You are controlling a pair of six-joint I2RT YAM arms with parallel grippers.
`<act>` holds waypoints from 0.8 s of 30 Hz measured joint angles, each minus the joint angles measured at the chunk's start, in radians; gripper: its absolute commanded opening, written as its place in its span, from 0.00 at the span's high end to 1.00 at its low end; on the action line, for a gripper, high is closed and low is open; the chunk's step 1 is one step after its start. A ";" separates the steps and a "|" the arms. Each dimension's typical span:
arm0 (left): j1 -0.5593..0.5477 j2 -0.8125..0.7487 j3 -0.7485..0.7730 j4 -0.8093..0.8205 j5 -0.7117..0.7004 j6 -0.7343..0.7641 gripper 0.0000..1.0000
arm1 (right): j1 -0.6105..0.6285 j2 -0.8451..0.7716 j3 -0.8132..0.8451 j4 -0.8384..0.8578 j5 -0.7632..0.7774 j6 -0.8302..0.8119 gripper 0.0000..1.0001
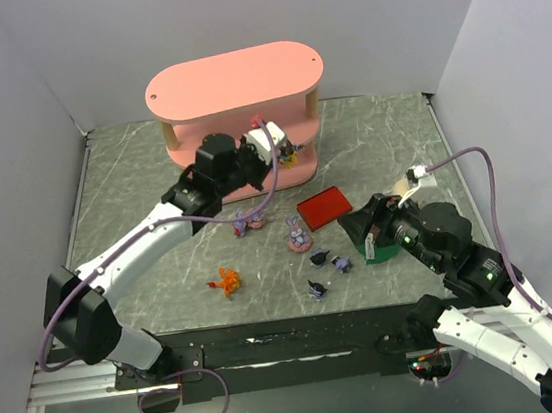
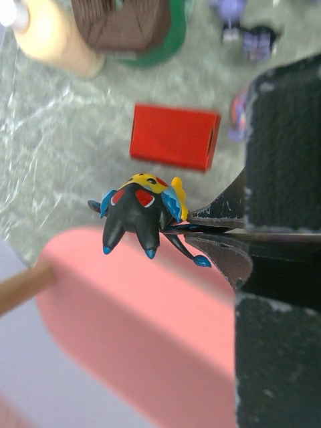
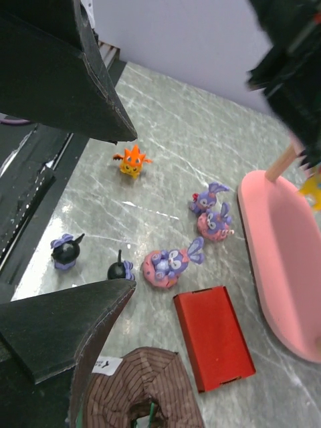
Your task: Place and organize the plastic toys onto the shelf
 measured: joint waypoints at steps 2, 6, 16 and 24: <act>0.037 0.010 0.006 0.016 0.045 0.045 0.99 | 0.000 0.000 0.000 -0.008 0.007 0.000 0.11; 0.065 0.018 0.006 0.055 0.122 0.114 0.99 | -0.001 0.003 0.000 -0.017 0.017 0.000 0.11; 0.108 0.143 0.048 0.130 0.204 0.163 0.99 | -0.001 0.021 0.013 -0.043 0.034 0.000 0.11; 0.115 0.239 0.119 0.119 0.174 0.224 0.99 | -0.002 0.023 0.018 -0.046 0.041 0.000 0.11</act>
